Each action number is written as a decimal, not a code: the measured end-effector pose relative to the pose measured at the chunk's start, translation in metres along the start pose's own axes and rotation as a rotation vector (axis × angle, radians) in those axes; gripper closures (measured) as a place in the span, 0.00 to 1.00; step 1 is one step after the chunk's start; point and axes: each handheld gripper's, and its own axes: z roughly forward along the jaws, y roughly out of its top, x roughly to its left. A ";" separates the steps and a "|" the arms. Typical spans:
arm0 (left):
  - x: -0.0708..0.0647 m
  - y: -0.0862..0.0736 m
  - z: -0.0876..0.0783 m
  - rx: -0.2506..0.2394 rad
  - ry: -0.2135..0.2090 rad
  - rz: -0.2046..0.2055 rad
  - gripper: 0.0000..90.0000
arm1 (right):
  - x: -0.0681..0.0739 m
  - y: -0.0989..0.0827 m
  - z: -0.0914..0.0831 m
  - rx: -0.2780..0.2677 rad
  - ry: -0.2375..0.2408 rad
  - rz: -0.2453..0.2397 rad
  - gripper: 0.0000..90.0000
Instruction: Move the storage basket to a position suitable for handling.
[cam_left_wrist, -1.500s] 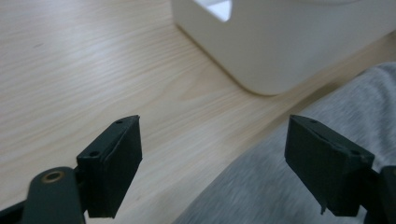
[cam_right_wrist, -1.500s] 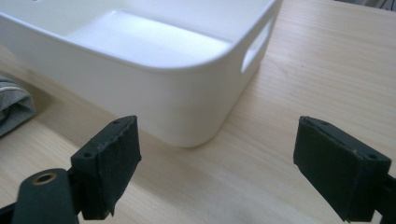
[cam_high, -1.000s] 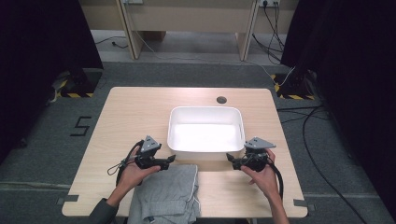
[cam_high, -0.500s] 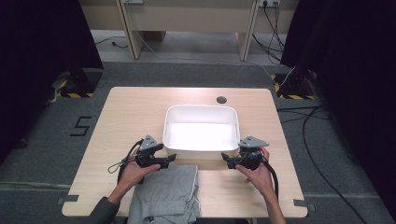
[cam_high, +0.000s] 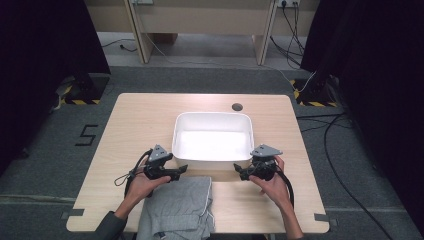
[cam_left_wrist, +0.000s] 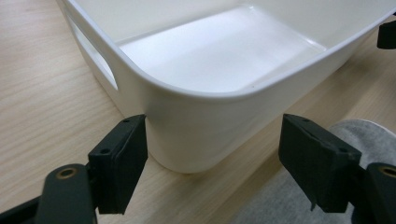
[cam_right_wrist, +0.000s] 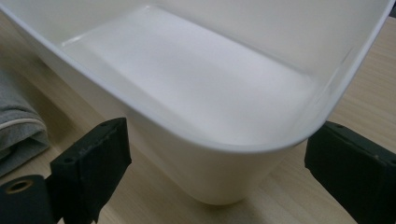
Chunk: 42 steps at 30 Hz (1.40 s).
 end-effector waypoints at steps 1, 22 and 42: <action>0.001 0.000 -0.001 -0.001 -0.001 -0.004 0.27 | 0.001 0.000 0.000 0.002 -0.003 0.002 0.09; 0.010 -0.017 -0.037 0.049 0.029 -0.036 0.24 | 0.025 -0.010 -0.038 0.059 -0.069 0.051 0.20; -0.009 -0.067 -0.097 0.175 0.000 -0.078 0.32 | 0.096 -0.008 -0.014 0.037 0.125 -0.045 0.22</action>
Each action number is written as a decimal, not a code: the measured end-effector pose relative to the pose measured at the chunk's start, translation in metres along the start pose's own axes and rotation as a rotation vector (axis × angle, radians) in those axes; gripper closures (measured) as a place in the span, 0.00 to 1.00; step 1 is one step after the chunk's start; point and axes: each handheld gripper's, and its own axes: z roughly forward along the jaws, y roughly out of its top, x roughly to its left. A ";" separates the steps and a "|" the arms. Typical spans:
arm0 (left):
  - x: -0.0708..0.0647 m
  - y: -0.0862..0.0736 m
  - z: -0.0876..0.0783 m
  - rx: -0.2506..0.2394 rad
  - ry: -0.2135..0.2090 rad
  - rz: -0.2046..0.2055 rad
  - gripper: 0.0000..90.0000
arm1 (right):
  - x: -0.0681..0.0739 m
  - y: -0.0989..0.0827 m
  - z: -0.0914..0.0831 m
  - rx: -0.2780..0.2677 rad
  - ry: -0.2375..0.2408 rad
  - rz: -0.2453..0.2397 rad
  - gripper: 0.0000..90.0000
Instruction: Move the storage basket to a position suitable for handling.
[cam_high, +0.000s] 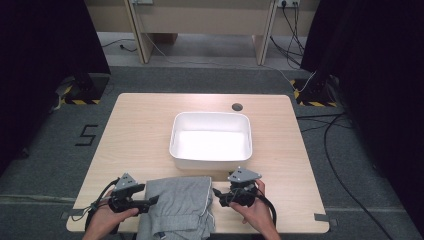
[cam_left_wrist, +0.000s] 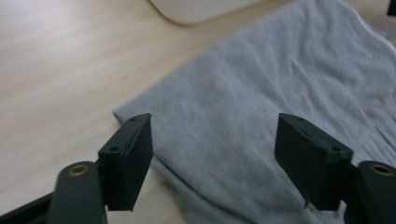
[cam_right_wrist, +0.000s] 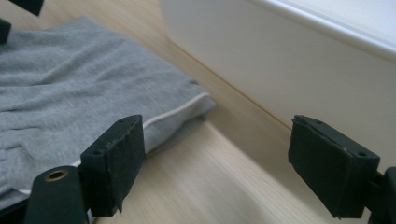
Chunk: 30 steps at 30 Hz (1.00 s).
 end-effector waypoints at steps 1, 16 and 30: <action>-0.002 -0.002 0.001 0.016 -0.006 0.006 0.33 | 0.002 0.001 0.002 0.001 0.006 -0.007 0.22; -0.026 -0.012 0.031 0.025 0.027 0.078 0.38 | 0.015 -0.004 0.018 0.022 0.059 -0.025 0.22; -0.056 0.014 0.067 0.022 0.013 0.130 0.37 | -0.009 -0.024 0.003 0.058 -0.009 0.023 0.26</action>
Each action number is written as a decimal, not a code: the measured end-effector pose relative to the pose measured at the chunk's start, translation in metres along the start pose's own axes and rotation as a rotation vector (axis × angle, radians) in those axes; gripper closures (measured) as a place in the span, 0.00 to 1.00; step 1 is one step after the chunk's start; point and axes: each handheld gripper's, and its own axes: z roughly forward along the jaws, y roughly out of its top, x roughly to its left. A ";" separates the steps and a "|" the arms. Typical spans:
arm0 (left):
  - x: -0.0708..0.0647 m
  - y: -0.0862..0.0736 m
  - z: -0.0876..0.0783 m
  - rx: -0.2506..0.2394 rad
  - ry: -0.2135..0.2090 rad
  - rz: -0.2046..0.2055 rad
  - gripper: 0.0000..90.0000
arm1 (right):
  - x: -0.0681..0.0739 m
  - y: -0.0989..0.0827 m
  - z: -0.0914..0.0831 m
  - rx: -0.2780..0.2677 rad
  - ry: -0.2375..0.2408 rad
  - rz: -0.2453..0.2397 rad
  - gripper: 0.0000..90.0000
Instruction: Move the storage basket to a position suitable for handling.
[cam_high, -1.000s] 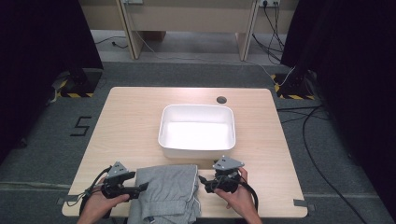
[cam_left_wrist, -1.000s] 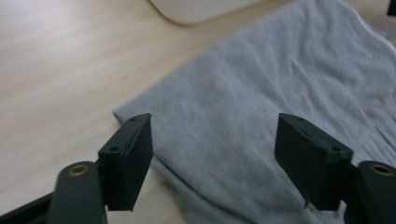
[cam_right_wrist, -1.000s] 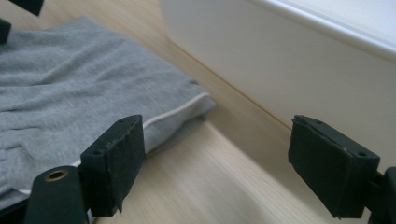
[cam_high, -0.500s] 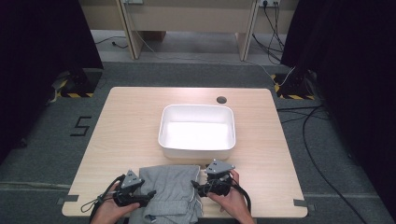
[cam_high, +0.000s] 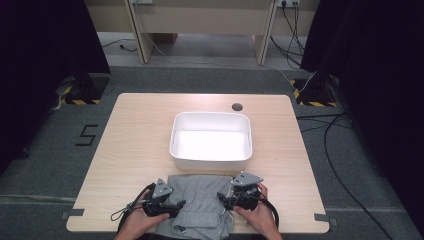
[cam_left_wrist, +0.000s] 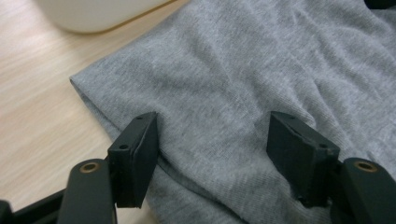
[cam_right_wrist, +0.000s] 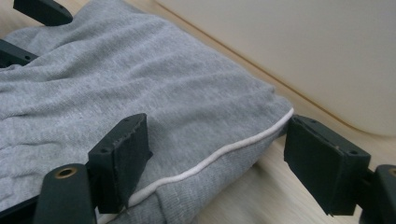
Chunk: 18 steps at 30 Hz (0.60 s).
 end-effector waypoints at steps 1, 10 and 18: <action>0.000 0.000 0.000 0.000 0.000 0.000 0.37 | 0.000 0.000 0.000 0.000 0.000 0.000 0.26; -0.008 0.017 0.019 -0.013 -0.005 0.012 0.37 | -0.023 -0.006 -0.007 0.006 -0.052 0.029 0.27; -0.023 0.026 0.030 -0.018 -0.021 0.034 0.37 | -0.036 -0.009 -0.017 0.025 -0.096 0.013 0.27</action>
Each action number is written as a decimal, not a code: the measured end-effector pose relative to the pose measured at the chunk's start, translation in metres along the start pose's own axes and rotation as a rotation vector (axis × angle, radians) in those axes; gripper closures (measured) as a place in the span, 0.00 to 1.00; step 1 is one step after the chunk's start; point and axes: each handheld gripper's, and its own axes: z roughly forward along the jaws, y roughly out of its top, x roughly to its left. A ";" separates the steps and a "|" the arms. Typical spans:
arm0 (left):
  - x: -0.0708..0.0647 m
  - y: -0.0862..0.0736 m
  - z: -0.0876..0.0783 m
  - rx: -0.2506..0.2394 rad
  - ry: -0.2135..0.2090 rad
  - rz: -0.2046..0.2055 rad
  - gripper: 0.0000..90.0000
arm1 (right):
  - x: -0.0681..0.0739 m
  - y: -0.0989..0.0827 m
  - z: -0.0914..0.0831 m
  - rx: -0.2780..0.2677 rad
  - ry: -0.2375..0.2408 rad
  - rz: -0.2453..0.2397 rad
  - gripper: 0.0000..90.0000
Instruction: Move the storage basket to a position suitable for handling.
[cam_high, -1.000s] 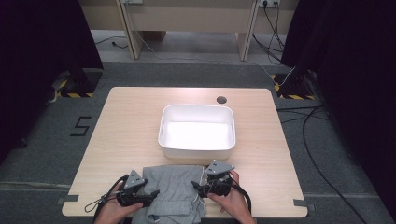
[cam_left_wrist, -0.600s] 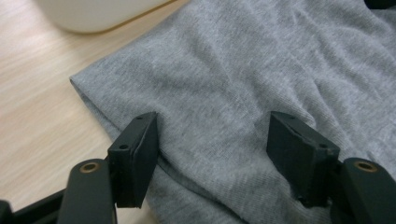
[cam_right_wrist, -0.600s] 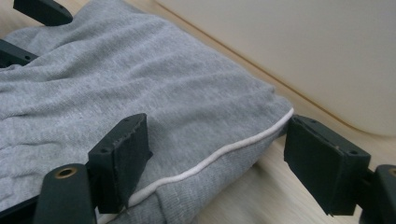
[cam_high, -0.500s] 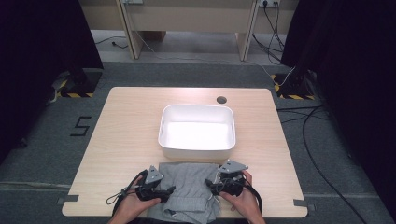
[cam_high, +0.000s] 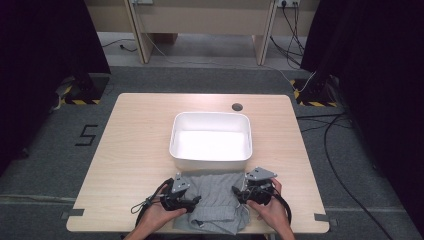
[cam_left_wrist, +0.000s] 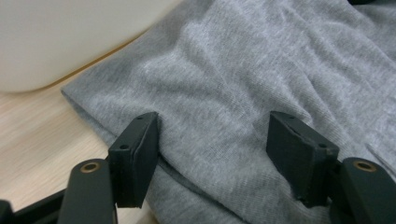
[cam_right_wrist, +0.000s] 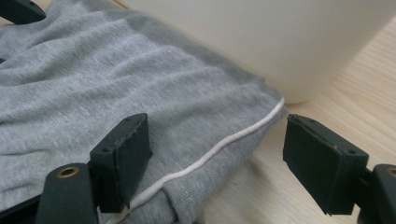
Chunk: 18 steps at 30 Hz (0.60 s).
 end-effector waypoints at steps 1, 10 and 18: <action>0.000 0.001 0.001 -0.003 -0.004 0.001 0.37 | -0.002 -0.001 -0.001 0.001 0.003 0.003 0.27; 0.010 -0.008 -0.017 -0.076 -0.081 -0.120 0.24 | -0.009 0.000 -0.008 -0.036 0.015 0.048 0.23; 0.013 -0.024 -0.042 -0.103 -0.139 -0.200 0.16 | -0.016 0.000 -0.014 -0.084 0.040 0.091 0.21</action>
